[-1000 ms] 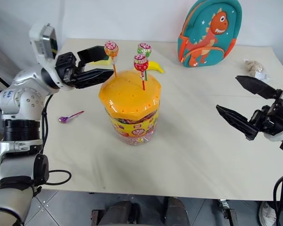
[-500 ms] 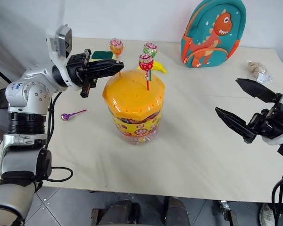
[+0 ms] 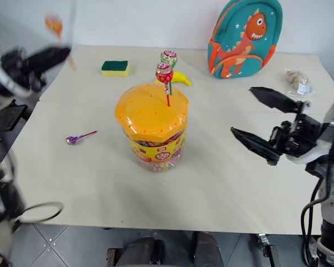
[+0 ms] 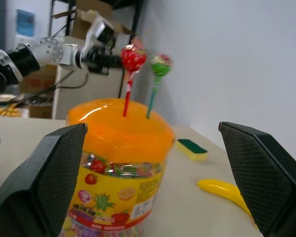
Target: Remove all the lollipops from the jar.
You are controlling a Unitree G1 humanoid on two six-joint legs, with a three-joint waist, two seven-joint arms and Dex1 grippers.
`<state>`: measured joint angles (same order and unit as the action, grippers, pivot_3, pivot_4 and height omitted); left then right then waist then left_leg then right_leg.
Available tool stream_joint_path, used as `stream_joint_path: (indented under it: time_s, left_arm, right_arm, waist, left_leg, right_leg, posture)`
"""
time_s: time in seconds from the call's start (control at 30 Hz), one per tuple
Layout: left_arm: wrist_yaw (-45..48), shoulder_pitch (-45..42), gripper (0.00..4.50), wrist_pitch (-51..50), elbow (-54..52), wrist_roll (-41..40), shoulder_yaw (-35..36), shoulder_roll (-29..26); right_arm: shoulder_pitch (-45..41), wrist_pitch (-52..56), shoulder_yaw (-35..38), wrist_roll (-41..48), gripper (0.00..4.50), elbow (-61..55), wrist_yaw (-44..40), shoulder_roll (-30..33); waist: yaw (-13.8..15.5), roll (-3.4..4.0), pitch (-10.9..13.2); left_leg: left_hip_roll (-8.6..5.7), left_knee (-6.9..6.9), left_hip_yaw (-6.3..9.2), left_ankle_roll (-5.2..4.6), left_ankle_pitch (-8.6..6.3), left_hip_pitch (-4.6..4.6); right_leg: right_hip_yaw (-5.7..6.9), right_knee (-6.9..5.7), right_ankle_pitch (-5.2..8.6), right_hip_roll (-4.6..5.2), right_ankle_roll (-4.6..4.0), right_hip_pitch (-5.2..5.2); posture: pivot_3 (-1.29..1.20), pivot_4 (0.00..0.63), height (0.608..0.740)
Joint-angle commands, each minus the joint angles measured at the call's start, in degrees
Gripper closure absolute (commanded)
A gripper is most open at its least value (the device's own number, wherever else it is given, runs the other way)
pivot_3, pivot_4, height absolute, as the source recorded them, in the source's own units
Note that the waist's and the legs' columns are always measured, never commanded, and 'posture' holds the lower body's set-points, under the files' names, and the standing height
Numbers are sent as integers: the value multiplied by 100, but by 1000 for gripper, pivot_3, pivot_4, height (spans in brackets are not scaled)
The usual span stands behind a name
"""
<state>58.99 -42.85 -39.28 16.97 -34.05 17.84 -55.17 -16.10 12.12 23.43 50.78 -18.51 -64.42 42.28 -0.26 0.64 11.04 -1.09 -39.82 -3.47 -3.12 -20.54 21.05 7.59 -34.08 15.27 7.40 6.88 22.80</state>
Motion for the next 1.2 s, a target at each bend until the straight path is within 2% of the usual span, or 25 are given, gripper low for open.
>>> stream_joint_path:
  time_s: [0.03,0.13,0.3,0.37,0.6,0.7,0.87,0.97,1.07,1.2]
  left_arm:
    - [248,2041,4488,-13,-895,623,408,-750]
    - [161,3717,4488,-375,-1457,524,1222,-713]
    - [-242,5187,4488,-580,-2153,418,1831,30]
    - [-389,5366,4488,-525,-2195,436,1913,239]
    - [-609,4764,4488,-463,-2003,321,1609,480]
    - [-583,4490,3757,-498,-1911,338,1365,450]
    - [-518,4268,2266,-491,-1655,403,1216,298]
    - [-178,4310,1310,-50,-1314,410,1514,95]
    - [711,4315,385,878,-928,137,2085,-15]
    - [1493,3982,385,1395,-422,-301,2615,-176]
  right_arm:
    - [-131,76,-197,-182,0,287,-412,282]
    - [-260,-11,-451,-474,0,678,-773,416]
    - [-426,-182,-690,-811,0,1079,-1033,344]
    - [-477,-208,-730,-861,0,1158,-1072,315]
    - [-566,-171,-743,-962,0,1277,-1107,299]
    - [-498,-71,-725,-976,0,1264,-1037,324]
    - [-344,64,-552,-973,0,1185,-803,369]
    - [-260,322,-269,-689,0,1012,-622,430]
    - [-254,655,52,-289,0,761,-457,502]
    - [-402,1285,106,367,0,245,-206,587]
  waist:
    - [1,-1,2]
    - [34,-21,12]
    - [180,-17,18]
    - [172,-8,20]
    - [157,-4,19]
    - [146,-4,19]
    - [138,-4,19]
    - [133,-4,19]
    - [113,-2,20]
    - [85,-2,20]
  left_leg:
    - [-1,-1,2,0,0,3]
    - [-1,7,2,-2,-4,4]
    - [8,-16,52,12,-12,18]
    - [6,-14,52,38,-27,11]
    - [9,-13,52,24,-17,11]
    - [8,-12,50,24,-17,11]
    - [13,-11,47,24,-17,13]
    - [15,-11,44,24,-17,15]
    - [18,-11,41,26,-18,15]
    - [25,-11,41,31,-21,13]
  right_leg:
    - [-1,0,0,0,0,0]
    - [-20,6,1,10,-2,4]
    - [-17,19,2,44,-5,-14]
    - [-18,19,3,50,-6,-17]
    - [-8,5,8,46,-15,-12]
    - [-9,6,8,43,-15,-11]
    - [-10,5,8,31,-15,-8]
    - [-10,6,8,27,-16,-5]
    - [-11,6,10,27,-18,-3]
    - [-9,8,13,28,-24,-2]
  posture:
    - [0,150,740]
    - [0,150,740]
    - [0,150,740]
    - [0,150,740]
    - [0,150,740]
    - [0,150,740]
    - [0,150,740]
    - [0,150,740]
    - [0,150,740]
    - [0,150,740]
